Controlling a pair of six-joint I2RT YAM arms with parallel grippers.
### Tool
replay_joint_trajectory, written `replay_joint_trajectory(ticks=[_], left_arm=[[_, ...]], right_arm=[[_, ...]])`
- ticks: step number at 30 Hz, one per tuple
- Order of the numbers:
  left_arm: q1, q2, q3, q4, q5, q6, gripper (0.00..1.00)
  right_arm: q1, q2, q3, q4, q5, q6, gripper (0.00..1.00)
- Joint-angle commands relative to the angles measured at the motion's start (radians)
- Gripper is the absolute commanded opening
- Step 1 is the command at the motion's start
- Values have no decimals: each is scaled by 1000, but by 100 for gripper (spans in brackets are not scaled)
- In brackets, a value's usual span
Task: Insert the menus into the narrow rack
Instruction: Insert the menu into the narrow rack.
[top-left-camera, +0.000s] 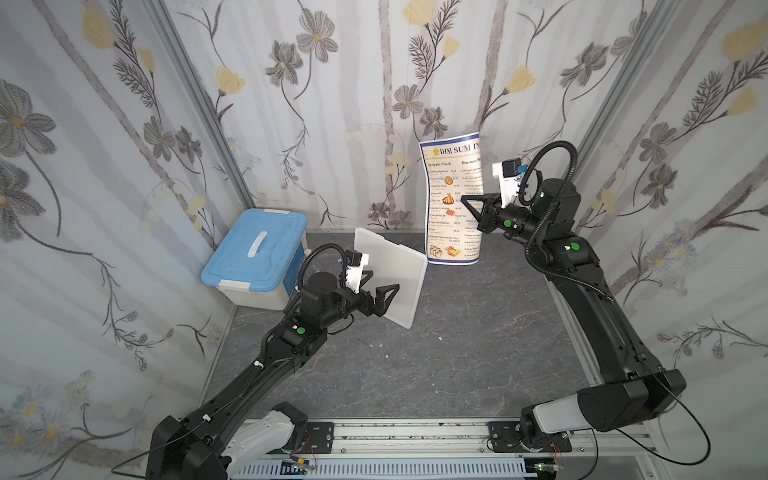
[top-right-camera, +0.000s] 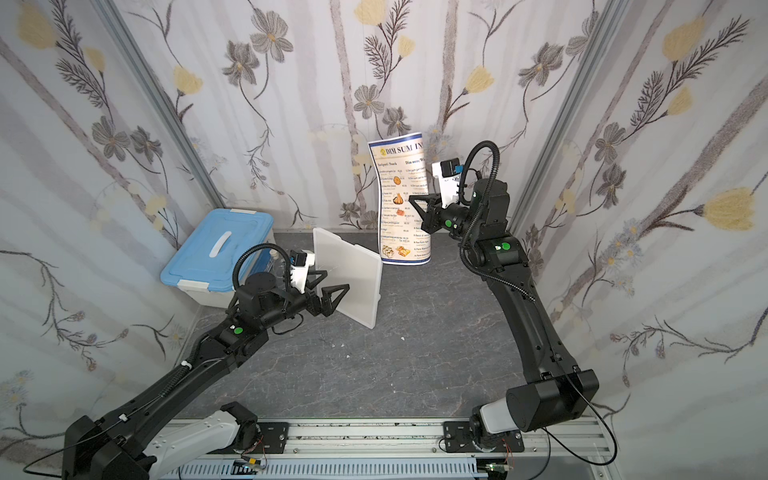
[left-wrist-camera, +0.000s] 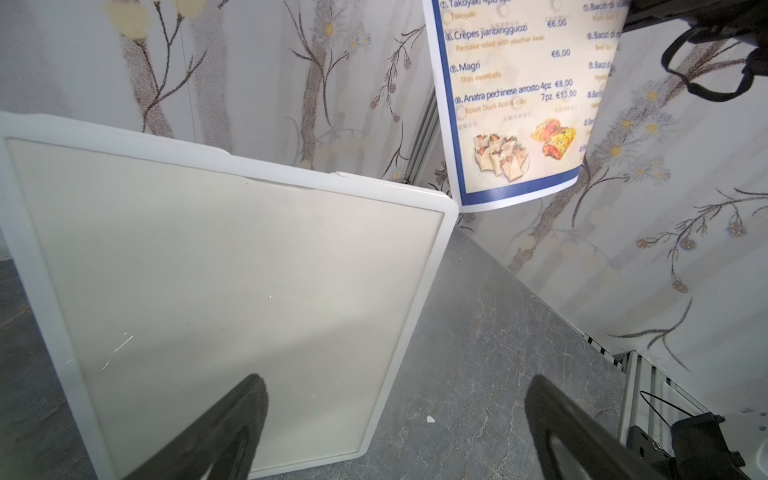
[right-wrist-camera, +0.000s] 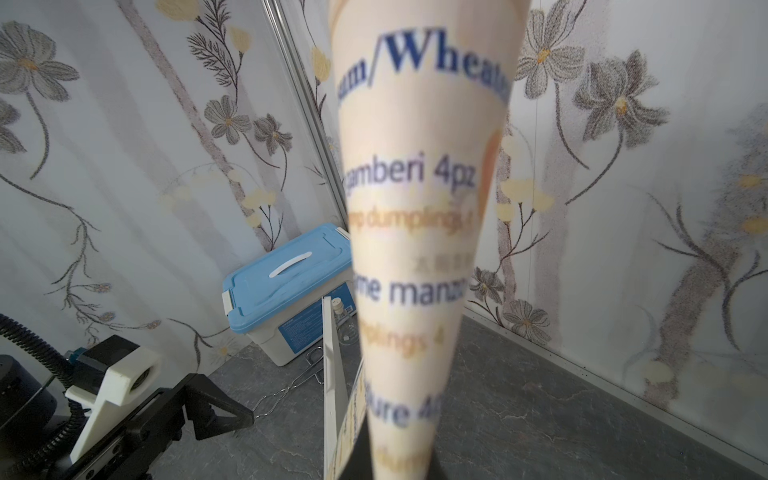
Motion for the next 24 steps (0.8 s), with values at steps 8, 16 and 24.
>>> replay_joint_trajectory(ticks=[8, 16, 24], left_arm=[[3, 3, 5, 32, 7, 12, 100], [4, 9, 4, 39, 13, 11, 100], [5, 4, -6, 52, 17, 13, 100]], right_arm=[[0, 12, 4, 28, -22, -7, 6], [-3, 4, 30, 10, -27, -17, 6], [-5, 3, 30, 3, -65, -26, 6]])
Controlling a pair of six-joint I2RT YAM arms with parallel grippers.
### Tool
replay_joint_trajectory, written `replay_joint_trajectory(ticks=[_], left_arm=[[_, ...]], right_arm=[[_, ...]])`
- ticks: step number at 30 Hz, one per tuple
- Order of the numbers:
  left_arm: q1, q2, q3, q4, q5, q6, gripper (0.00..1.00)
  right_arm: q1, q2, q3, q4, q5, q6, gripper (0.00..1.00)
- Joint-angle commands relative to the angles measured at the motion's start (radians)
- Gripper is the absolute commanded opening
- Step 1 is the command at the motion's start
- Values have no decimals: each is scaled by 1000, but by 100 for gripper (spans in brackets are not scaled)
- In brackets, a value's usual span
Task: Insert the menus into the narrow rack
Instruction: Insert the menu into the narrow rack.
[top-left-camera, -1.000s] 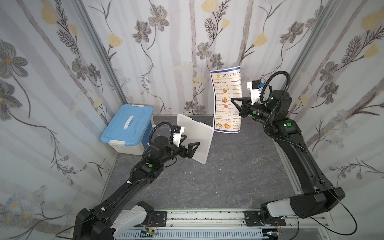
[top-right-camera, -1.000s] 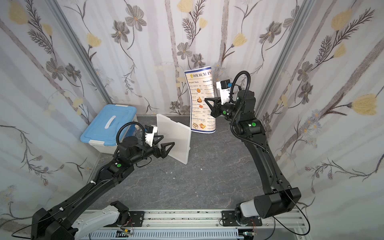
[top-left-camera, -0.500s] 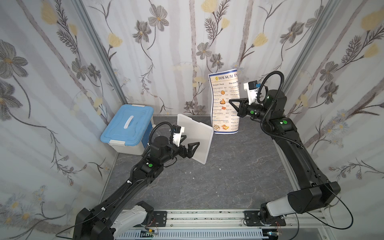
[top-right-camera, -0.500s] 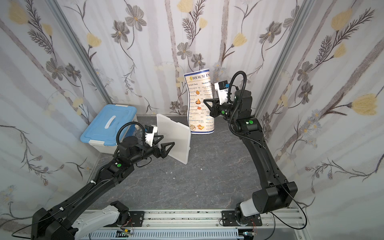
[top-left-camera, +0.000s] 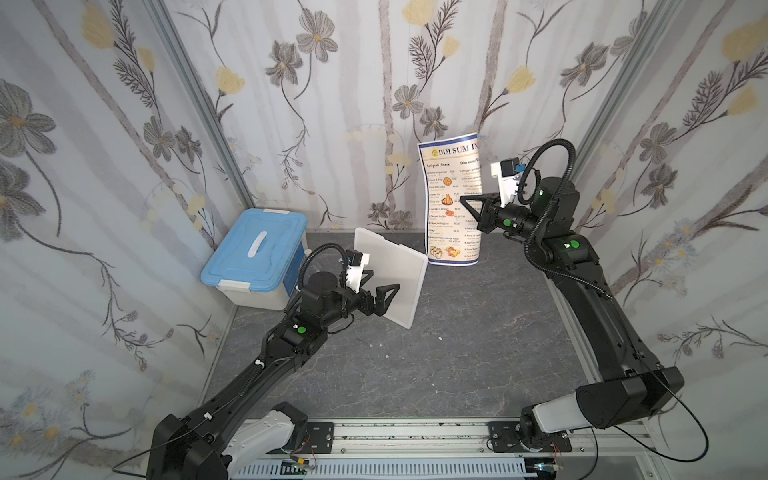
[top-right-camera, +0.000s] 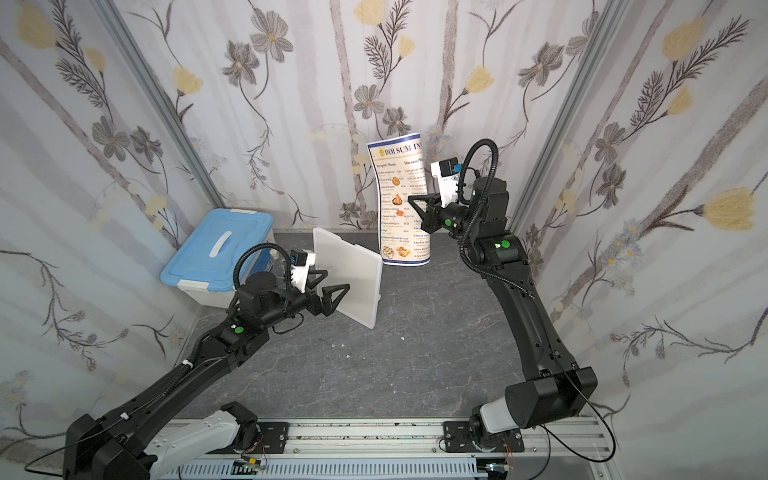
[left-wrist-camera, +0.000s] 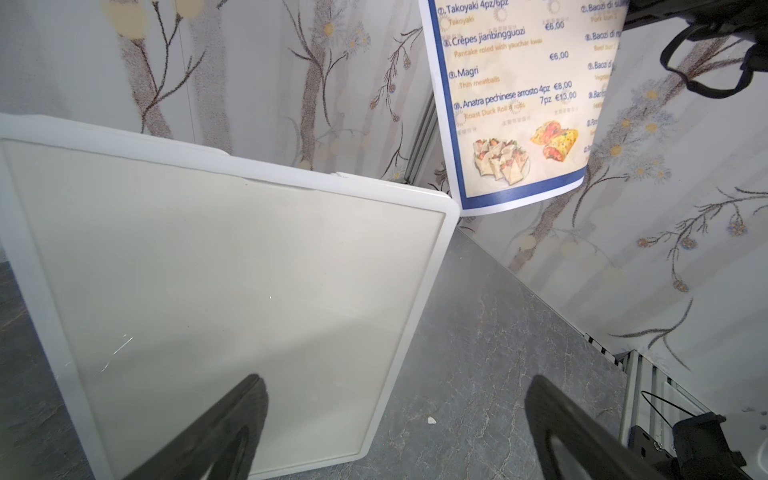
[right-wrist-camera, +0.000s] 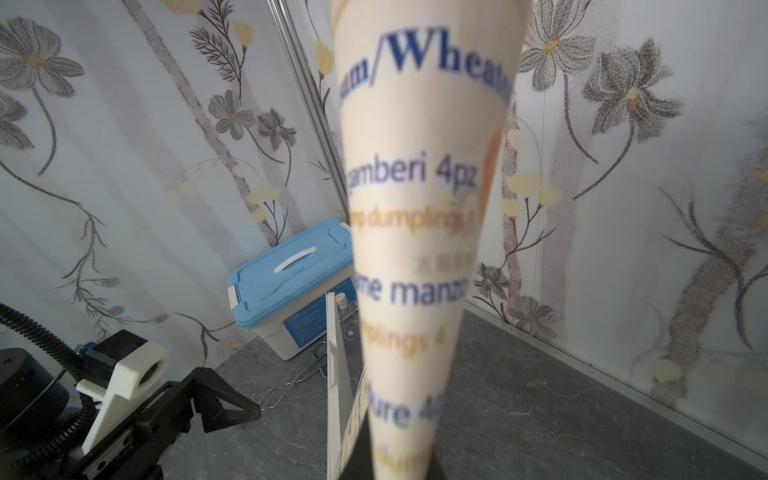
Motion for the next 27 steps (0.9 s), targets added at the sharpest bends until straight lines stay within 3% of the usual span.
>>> replay_joint_trajectory(ticks=[1, 27], left_arm=[[1, -3, -3, 39, 12, 12, 100], [1, -8, -9, 45, 12, 12, 100]], right_arm=[[0, 2, 8, 12, -55, -17, 6], [-3, -2, 39, -12, -52, -31, 7]])
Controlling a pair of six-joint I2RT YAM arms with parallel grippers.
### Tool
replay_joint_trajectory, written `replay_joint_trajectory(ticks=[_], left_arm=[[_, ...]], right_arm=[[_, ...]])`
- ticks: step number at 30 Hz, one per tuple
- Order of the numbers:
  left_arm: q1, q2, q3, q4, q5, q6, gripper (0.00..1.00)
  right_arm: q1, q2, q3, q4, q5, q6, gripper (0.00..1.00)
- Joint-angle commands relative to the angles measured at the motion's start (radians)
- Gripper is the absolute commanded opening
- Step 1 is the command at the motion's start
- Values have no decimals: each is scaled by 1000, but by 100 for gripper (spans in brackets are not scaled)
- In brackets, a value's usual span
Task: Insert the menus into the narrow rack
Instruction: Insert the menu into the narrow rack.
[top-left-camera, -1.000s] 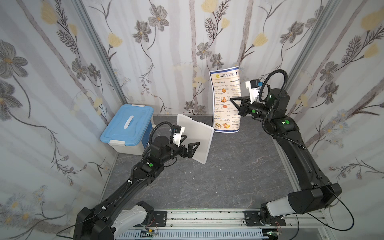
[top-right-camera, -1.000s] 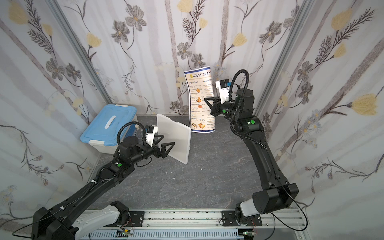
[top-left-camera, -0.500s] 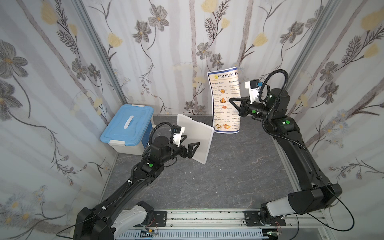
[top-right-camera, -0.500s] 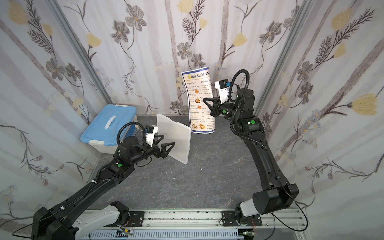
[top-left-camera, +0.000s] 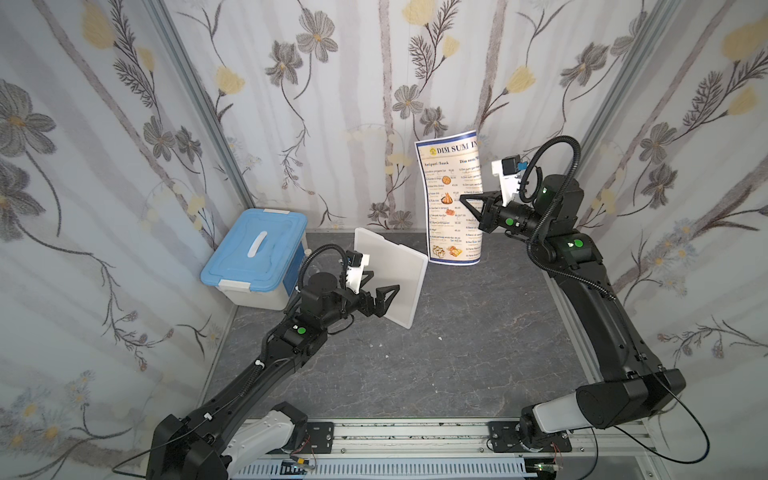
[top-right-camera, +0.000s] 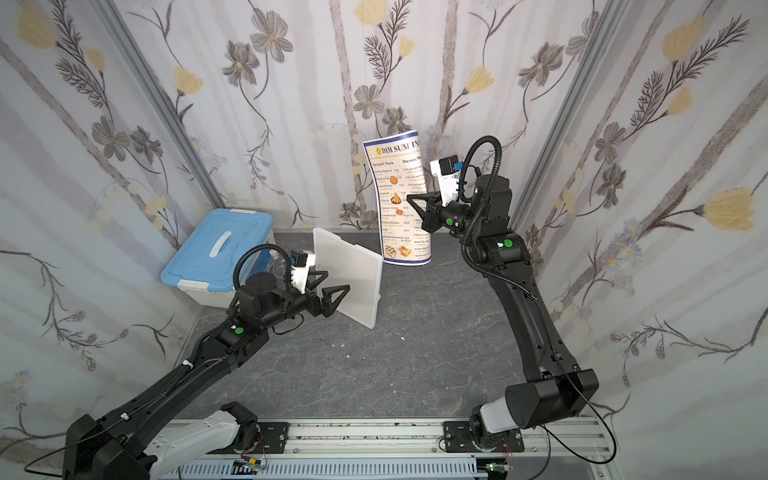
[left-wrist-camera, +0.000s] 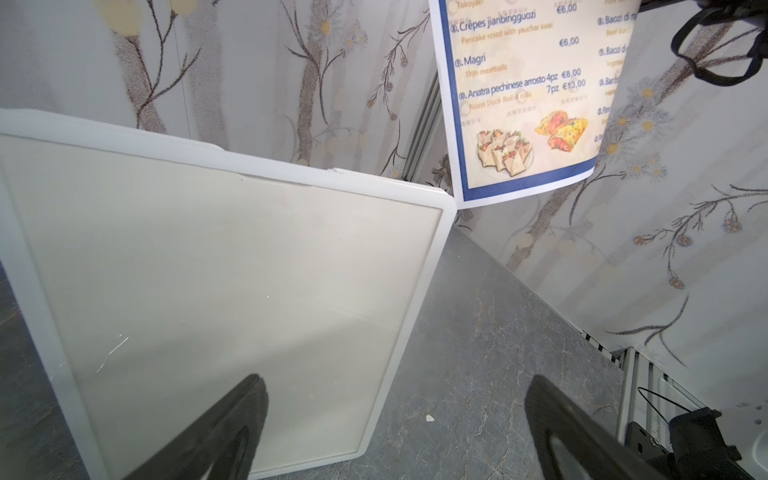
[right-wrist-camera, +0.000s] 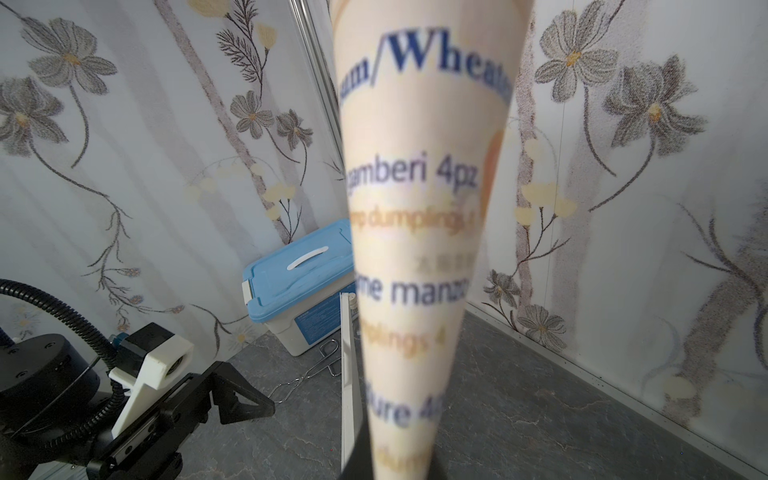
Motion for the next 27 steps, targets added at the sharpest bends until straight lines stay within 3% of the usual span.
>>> replay_joint_trajectory(ticks=[1, 27], left_arm=[[1, -3, -4, 44, 4, 14, 100], [2, 3, -1, 47, 8, 15, 100]], right_arm=[[-1, 2, 7, 6, -14, -20, 7], [18, 52, 61, 0, -20, -18, 7]])
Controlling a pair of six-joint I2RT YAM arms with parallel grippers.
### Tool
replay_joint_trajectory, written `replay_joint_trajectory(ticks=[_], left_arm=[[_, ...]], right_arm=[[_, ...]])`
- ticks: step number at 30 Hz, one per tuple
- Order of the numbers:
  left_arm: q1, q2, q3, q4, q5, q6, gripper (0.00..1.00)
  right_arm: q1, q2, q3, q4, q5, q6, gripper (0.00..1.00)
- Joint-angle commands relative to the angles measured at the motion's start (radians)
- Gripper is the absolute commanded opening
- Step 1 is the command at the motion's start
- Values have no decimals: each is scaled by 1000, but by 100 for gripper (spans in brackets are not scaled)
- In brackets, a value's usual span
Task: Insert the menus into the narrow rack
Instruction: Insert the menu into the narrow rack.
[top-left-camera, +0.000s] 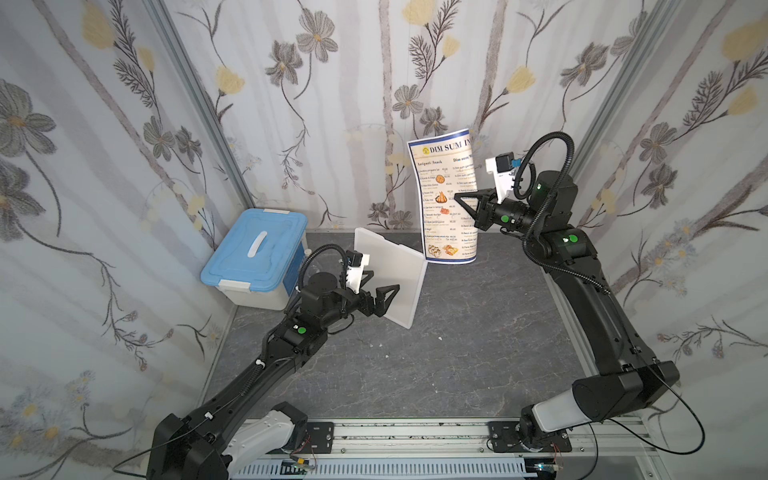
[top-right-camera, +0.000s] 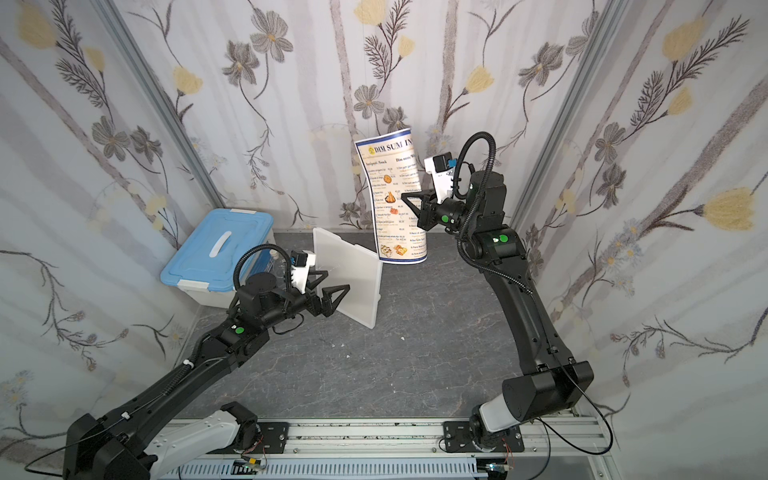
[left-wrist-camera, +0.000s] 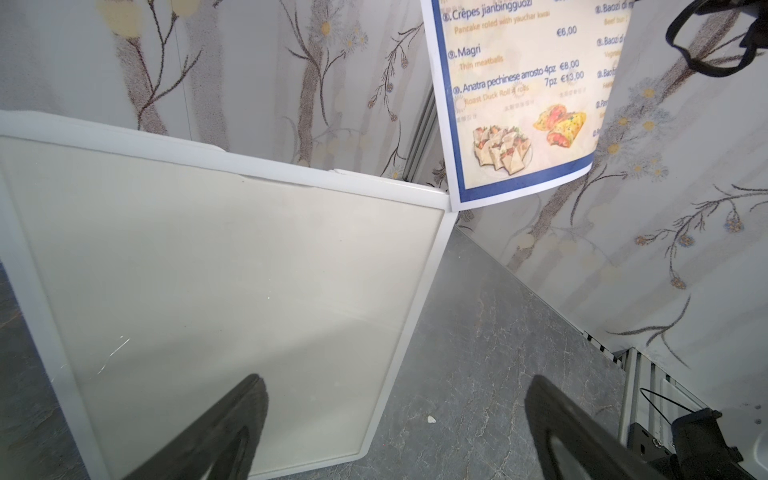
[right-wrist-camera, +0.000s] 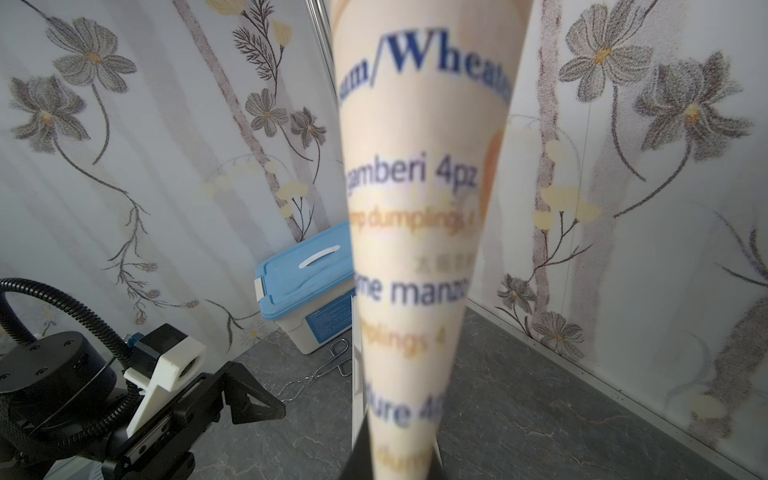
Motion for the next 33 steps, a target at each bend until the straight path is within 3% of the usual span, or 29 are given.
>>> replay_joint_trajectory(ticks=[1, 33], left_arm=[[0, -1, 0, 40, 10, 13, 100], [3, -2, -6, 56, 23, 13, 100]], right_arm=[[-1, 9, 15, 1, 8, -22, 7], [-3, 3, 45, -48, -12, -55, 7]])
